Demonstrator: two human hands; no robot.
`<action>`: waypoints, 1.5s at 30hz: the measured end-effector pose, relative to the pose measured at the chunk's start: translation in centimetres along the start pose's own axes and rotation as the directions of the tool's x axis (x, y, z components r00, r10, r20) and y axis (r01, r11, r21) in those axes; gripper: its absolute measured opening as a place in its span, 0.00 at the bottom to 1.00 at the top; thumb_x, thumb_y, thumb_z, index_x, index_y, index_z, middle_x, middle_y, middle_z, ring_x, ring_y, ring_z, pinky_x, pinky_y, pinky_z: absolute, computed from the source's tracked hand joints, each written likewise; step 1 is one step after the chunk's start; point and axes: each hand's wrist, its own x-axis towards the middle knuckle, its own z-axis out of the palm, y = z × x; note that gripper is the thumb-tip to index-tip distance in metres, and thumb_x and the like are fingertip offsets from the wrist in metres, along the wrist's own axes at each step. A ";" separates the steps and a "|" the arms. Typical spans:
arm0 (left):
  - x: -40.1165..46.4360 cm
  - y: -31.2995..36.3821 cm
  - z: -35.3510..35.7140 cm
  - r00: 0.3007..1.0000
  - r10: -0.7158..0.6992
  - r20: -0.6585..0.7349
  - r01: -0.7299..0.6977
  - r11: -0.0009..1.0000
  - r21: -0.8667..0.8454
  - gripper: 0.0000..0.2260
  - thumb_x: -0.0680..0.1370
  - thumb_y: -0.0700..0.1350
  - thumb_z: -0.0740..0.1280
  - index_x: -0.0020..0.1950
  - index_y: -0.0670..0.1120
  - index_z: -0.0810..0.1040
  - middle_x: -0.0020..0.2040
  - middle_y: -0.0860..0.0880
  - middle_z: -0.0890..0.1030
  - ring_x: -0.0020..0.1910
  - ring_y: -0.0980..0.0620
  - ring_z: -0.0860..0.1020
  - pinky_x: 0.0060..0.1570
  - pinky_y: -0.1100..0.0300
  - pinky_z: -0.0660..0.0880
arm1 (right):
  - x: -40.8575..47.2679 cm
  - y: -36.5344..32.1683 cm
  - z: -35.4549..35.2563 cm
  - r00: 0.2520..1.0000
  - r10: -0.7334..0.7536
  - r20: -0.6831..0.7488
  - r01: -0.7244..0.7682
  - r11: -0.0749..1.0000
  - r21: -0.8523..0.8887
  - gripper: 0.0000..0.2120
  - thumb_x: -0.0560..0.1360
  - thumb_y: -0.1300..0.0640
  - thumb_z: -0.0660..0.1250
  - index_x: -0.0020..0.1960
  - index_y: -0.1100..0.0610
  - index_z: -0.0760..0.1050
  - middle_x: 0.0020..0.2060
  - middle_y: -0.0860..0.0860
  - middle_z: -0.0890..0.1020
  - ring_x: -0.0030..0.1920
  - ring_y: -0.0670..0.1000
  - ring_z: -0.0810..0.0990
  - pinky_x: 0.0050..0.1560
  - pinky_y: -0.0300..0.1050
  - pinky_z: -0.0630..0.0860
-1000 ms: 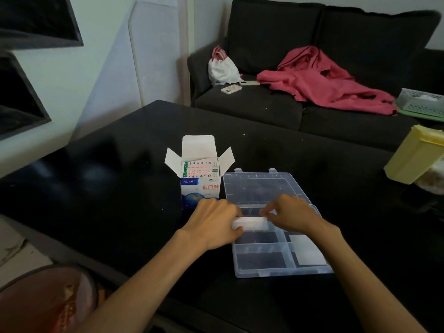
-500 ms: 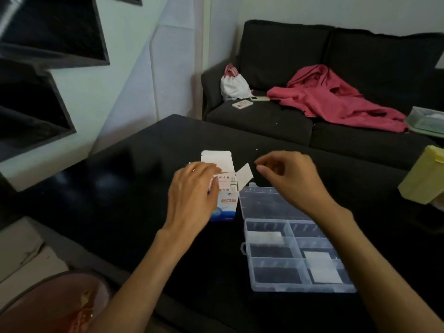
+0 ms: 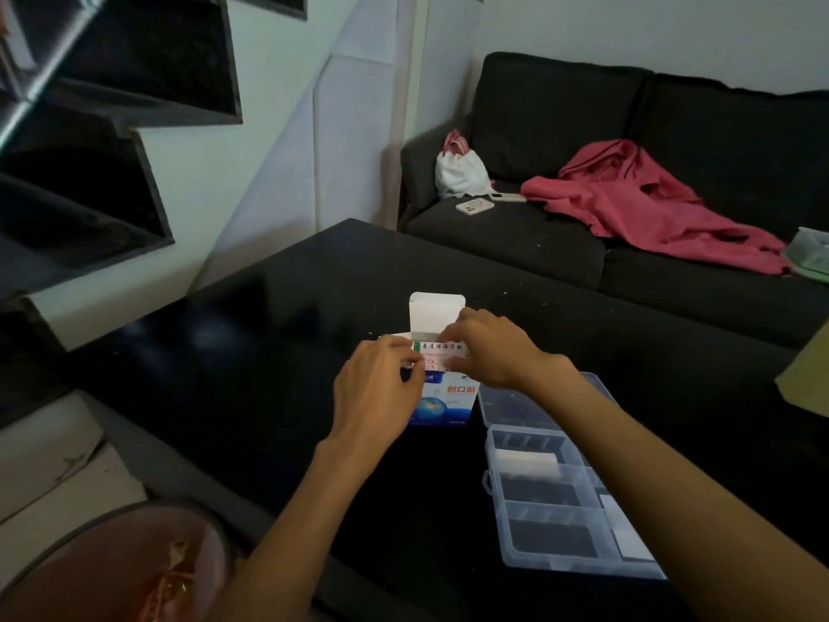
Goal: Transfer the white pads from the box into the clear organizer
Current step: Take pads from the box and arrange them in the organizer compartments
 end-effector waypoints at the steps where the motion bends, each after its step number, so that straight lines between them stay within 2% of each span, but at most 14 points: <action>1: 0.0 0.0 0.0 1.000 -0.014 -0.005 0.014 1.000 -0.015 0.16 0.77 0.53 0.66 0.63 0.51 0.76 0.64 0.54 0.75 0.64 0.57 0.70 0.55 0.62 0.70 | 0.0 -0.1 0.0 1.000 0.003 0.003 -0.003 1.000 0.011 0.18 0.75 0.50 0.66 0.64 0.52 0.72 0.60 0.53 0.73 0.59 0.51 0.71 0.55 0.45 0.69; 7: -0.1 0.1 -0.3 1.000 -0.019 -0.004 0.019 0.999 -0.039 0.14 0.77 0.53 0.66 0.61 0.53 0.78 0.64 0.56 0.75 0.64 0.58 0.69 0.50 0.65 0.66 | -0.5 -0.6 -0.7 0.983 -0.027 -0.184 0.026 1.000 -0.006 0.15 0.75 0.53 0.67 0.60 0.53 0.76 0.56 0.52 0.79 0.55 0.50 0.76 0.48 0.39 0.70; 13: -0.1 0.4 -0.3 0.999 -0.046 -0.006 0.046 0.998 -0.041 0.14 0.77 0.53 0.66 0.62 0.53 0.77 0.64 0.56 0.75 0.65 0.57 0.69 0.53 0.62 0.70 | -1.8 -0.3 0.4 0.961 -0.096 -0.260 0.080 0.994 -0.070 0.14 0.77 0.52 0.64 0.62 0.51 0.76 0.58 0.50 0.80 0.56 0.50 0.77 0.55 0.41 0.74; 21: -0.3 0.6 -0.8 0.999 -0.032 -0.031 0.030 0.998 -0.056 0.10 0.77 0.52 0.66 0.57 0.54 0.80 0.63 0.57 0.76 0.61 0.58 0.72 0.46 0.66 0.66 | -2.3 0.4 1.2 0.950 0.020 -0.310 0.072 0.957 0.283 0.11 0.77 0.57 0.64 0.57 0.56 0.78 0.54 0.52 0.82 0.52 0.47 0.80 0.50 0.38 0.76; 24: -0.3 0.5 -0.9 0.999 -0.004 -0.035 0.003 1.000 -0.031 0.08 0.76 0.51 0.67 0.54 0.54 0.82 0.62 0.57 0.77 0.61 0.58 0.72 0.49 0.66 0.66 | -2.5 0.9 0.1 0.896 0.231 -0.379 0.027 0.824 0.566 0.10 0.76 0.59 0.65 0.56 0.57 0.78 0.53 0.53 0.82 0.46 0.42 0.78 0.43 0.35 0.78; 27: -0.5 1.1 -0.8 0.976 0.073 -0.205 -0.071 0.997 0.018 0.09 0.77 0.52 0.66 0.53 0.51 0.81 0.58 0.55 0.78 0.59 0.57 0.71 0.54 0.64 0.64 | -3.9 1.9 -1.0 0.852 0.432 -0.298 0.030 0.527 0.849 0.09 0.74 0.60 0.67 0.54 0.54 0.79 0.49 0.49 0.82 0.43 0.40 0.80 0.37 0.31 0.77; 29: -1.0 2.6 -1.1 0.954 0.054 -0.294 -0.098 0.986 -0.136 0.11 0.77 0.55 0.63 0.47 0.51 0.81 0.49 0.54 0.80 0.49 0.58 0.75 0.47 0.66 0.69 | -5.8 2.4 -1.0 0.830 0.475 -0.294 0.065 0.440 0.896 0.08 0.74 0.59 0.68 0.51 0.50 0.78 0.46 0.45 0.81 0.43 0.39 0.80 0.38 0.30 0.77; 30: -1.3 3.5 -1.3 0.974 -0.010 -0.225 -0.063 0.946 -0.317 0.15 0.78 0.57 0.60 0.43 0.50 0.81 0.45 0.54 0.82 0.43 0.58 0.77 0.42 0.65 0.72 | -6.9 2.4 -0.7 0.805 0.475 -0.355 0.094 0.490 0.867 0.09 0.73 0.60 0.68 0.51 0.49 0.78 0.45 0.44 0.80 0.44 0.39 0.80 0.39 0.29 0.77; 32: -1.8 5.2 -1.6 0.971 -0.117 0.207 0.225 0.731 -0.644 0.24 0.79 0.62 0.53 0.40 0.49 0.82 0.40 0.52 0.84 0.38 0.57 0.80 0.37 0.63 0.72 | -9.3 2.7 0.6 0.706 0.396 -0.588 0.166 0.714 0.680 0.10 0.73 0.59 0.67 0.53 0.50 0.77 0.46 0.45 0.81 0.46 0.39 0.79 0.43 0.31 0.77; 34: -2.0 6.2 -1.3 0.793 -0.064 0.605 0.544 0.520 -0.658 0.29 0.77 0.67 0.49 0.49 0.49 0.82 0.44 0.49 0.85 0.42 0.54 0.83 0.36 0.61 0.70 | -11.3 3.5 2.6 0.637 0.158 -0.755 0.208 0.907 0.365 0.11 0.73 0.56 0.65 0.55 0.53 0.77 0.48 0.50 0.82 0.48 0.44 0.80 0.50 0.38 0.77; 35: -2.0 6.2 -1.0 0.723 -0.020 0.690 0.622 0.455 -0.638 0.28 0.76 0.67 0.51 0.53 0.49 0.80 0.47 0.49 0.85 0.45 0.53 0.83 0.37 0.60 0.72 | -11.8 3.7 3.6 0.639 0.045 -0.768 0.206 0.952 0.227 0.12 0.73 0.55 0.63 0.55 0.55 0.78 0.48 0.52 0.83 0.50 0.47 0.81 0.52 0.43 0.76; 40: -2.0 5.5 0.7 0.735 -0.016 0.678 0.636 0.364 -0.681 0.09 0.76 0.43 0.68 0.56 0.46 0.80 0.53 0.46 0.83 0.49 0.52 0.82 0.40 0.63 0.78 | -12.9 4.4 5.8 0.738 -0.127 -0.663 0.173 0.985 0.003 0.13 0.74 0.52 0.62 0.53 0.54 0.81 0.50 0.51 0.83 0.53 0.51 0.81 0.54 0.43 0.74; 43: -2.0 5.2 1.4 0.765 -0.024 0.644 0.593 0.417 -0.689 0.09 0.76 0.39 0.68 0.55 0.46 0.80 0.53 0.47 0.82 0.50 0.53 0.81 0.42 0.64 0.79 | -13.0 4.6 6.1 0.813 -0.013 -0.582 0.142 0.974 0.176 0.13 0.74 0.46 0.63 0.55 0.48 0.79 0.55 0.44 0.79 0.60 0.46 0.74 0.59 0.39 0.68; 45: -2.1 5.1 1.5 0.790 -0.013 0.614 0.551 0.456 -0.699 0.10 0.76 0.39 0.68 0.56 0.47 0.80 0.52 0.48 0.82 0.50 0.54 0.81 0.41 0.65 0.79 | -13.2 4.5 5.7 0.844 0.218 -0.490 0.061 0.869 0.492 0.15 0.74 0.41 0.63 0.58 0.43 0.74 0.59 0.40 0.74 0.63 0.40 0.69 0.61 0.36 0.64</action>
